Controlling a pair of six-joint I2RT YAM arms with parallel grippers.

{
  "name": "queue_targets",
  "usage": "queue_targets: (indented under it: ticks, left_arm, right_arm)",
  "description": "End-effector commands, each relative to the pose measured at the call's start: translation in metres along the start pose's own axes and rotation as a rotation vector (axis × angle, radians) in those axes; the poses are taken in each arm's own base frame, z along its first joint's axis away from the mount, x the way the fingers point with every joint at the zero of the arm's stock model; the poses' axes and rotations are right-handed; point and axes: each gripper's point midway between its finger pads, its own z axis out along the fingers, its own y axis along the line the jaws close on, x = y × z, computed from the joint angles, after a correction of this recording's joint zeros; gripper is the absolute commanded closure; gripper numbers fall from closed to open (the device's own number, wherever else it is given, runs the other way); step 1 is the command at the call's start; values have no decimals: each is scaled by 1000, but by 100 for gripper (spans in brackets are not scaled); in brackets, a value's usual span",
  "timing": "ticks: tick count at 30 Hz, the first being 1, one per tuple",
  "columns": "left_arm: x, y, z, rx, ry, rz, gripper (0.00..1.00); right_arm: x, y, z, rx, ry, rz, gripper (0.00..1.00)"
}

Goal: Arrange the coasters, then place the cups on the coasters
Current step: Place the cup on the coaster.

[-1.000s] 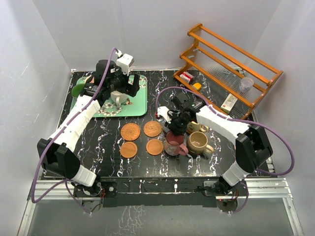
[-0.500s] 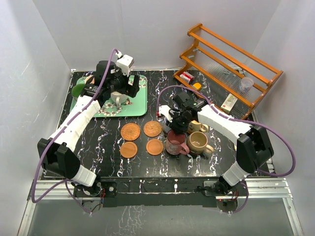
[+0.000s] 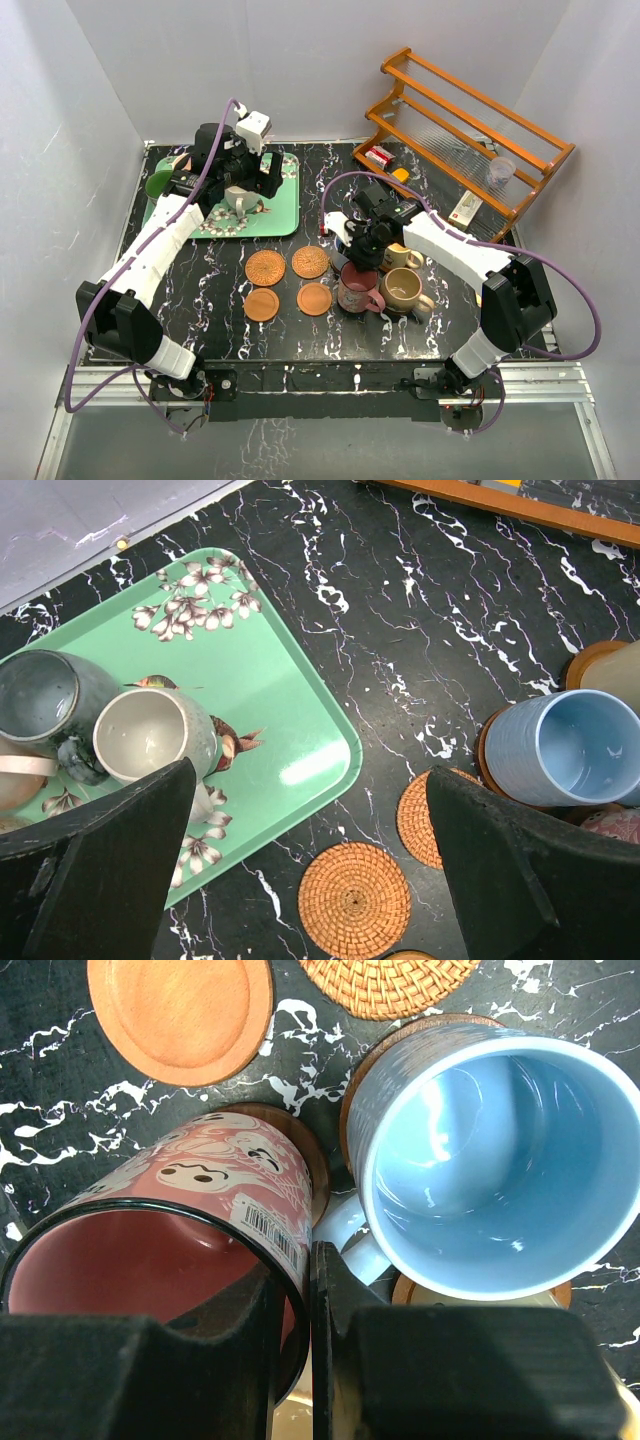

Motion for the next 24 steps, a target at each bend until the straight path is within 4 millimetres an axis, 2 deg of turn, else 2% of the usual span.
queue_targets:
  ticks: [1,24]
  left_arm:
    - [-13,-3,-13,14,-48,1,1]
    - [-12,-3,-12,20,-46,-3,1]
  right_arm:
    - [-30,-8,-21,36,-90,-42,100]
    - [-26,-7,-7,24,-72,-16,100]
